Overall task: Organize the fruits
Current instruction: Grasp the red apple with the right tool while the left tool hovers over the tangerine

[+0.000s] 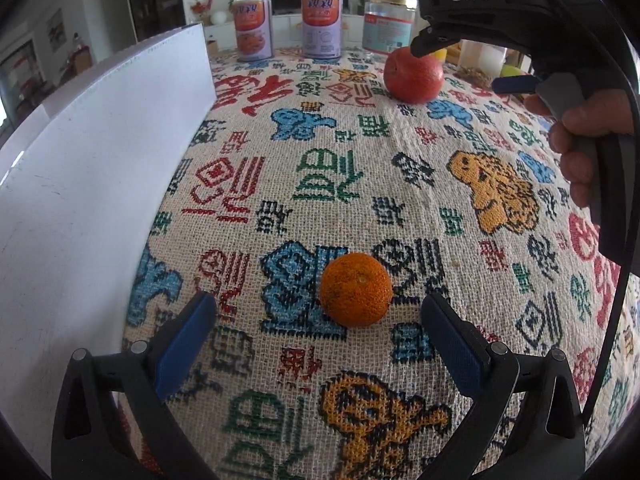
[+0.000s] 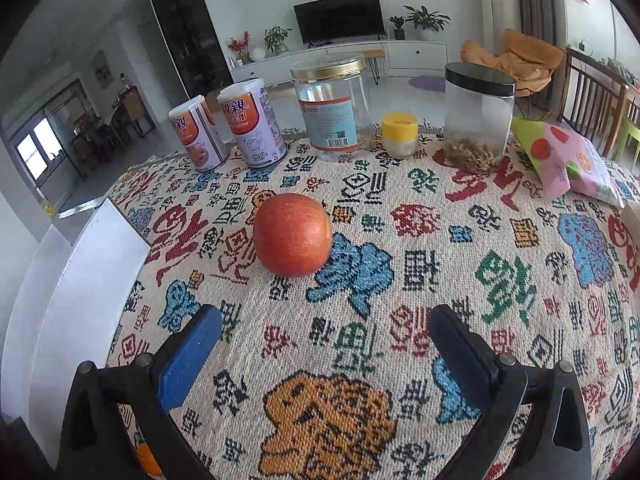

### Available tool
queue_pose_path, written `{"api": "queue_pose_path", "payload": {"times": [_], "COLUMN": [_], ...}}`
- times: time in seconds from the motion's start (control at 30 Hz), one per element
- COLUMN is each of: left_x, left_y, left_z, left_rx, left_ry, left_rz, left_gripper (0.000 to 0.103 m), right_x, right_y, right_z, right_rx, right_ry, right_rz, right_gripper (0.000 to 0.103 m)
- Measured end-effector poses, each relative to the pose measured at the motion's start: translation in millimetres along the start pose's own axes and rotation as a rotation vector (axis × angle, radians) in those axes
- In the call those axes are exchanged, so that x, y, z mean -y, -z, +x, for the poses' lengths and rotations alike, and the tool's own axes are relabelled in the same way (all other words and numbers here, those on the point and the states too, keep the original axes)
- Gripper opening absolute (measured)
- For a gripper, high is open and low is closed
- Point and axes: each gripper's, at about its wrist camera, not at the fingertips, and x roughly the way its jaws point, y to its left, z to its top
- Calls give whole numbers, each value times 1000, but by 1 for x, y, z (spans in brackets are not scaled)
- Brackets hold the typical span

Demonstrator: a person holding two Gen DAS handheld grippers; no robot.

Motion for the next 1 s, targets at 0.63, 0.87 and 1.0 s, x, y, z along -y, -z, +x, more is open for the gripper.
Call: {"api": "queue_pose_path", "payload": {"times": [0.63,0.87,1.0], "left_x": [0,0,0], "left_y": [0,0,0], "left_z": [1,1,1], "left_rx": [0,0,0], "left_ry": [0,0,0], "left_rz": [0,1,0], "left_gripper": [103,103,103], "right_x": [44,71,76], "right_y": [52,154,161], "right_z": [21,-45,-66], "right_rx": [-172,-218,-134], "right_ry": [-344,-492,-441], "right_rz": [395,511,442], "right_gripper": [60,61,61]}}
